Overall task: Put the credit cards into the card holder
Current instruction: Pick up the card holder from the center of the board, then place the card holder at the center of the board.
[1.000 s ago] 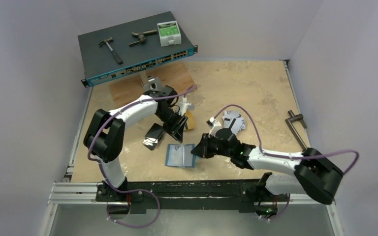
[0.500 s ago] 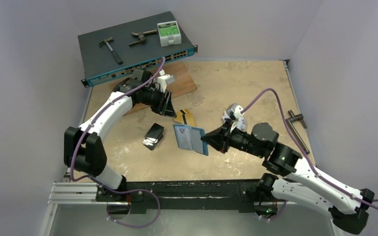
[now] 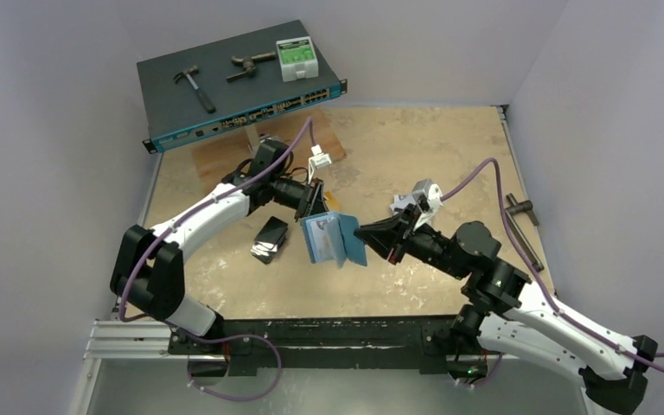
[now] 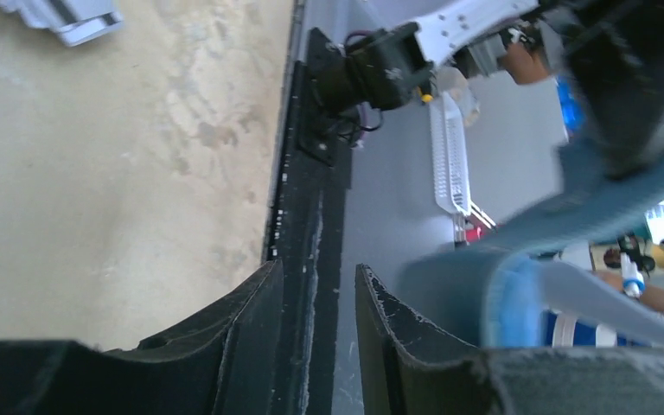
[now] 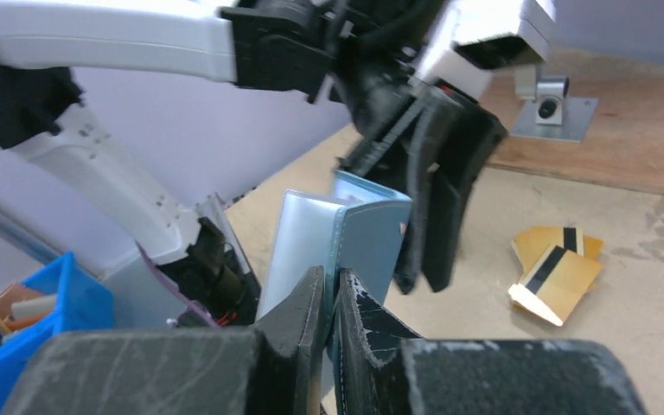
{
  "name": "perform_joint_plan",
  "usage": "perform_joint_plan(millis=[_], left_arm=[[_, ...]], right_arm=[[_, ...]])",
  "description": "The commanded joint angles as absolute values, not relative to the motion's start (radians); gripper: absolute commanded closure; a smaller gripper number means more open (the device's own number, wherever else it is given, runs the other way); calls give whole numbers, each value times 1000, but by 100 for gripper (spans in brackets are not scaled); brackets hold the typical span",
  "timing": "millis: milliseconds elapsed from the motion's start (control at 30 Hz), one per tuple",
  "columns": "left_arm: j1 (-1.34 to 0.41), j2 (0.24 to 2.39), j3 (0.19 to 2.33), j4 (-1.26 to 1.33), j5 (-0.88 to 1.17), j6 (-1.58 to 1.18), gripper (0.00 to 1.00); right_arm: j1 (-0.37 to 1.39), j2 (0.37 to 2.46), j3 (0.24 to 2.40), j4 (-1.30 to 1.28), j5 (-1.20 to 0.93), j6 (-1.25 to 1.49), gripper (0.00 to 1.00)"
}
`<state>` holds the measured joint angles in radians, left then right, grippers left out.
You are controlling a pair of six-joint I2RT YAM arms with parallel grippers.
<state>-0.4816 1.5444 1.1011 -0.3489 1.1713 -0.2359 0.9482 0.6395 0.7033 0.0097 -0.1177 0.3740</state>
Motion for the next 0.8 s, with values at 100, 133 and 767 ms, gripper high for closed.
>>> perform_joint_plan(millis=[100, 133, 767], left_arm=[[-481, 1438, 1139, -478, 1309, -136, 66], [-479, 1438, 1138, -534, 1260, -106, 66], [-390, 1616, 1170, -802, 799, 121, 71]], right_arm=[[949, 732, 674, 47, 116, 407, 100], [949, 749, 669, 27, 128, 410, 100], [952, 1035, 324, 338, 39, 678, 100]])
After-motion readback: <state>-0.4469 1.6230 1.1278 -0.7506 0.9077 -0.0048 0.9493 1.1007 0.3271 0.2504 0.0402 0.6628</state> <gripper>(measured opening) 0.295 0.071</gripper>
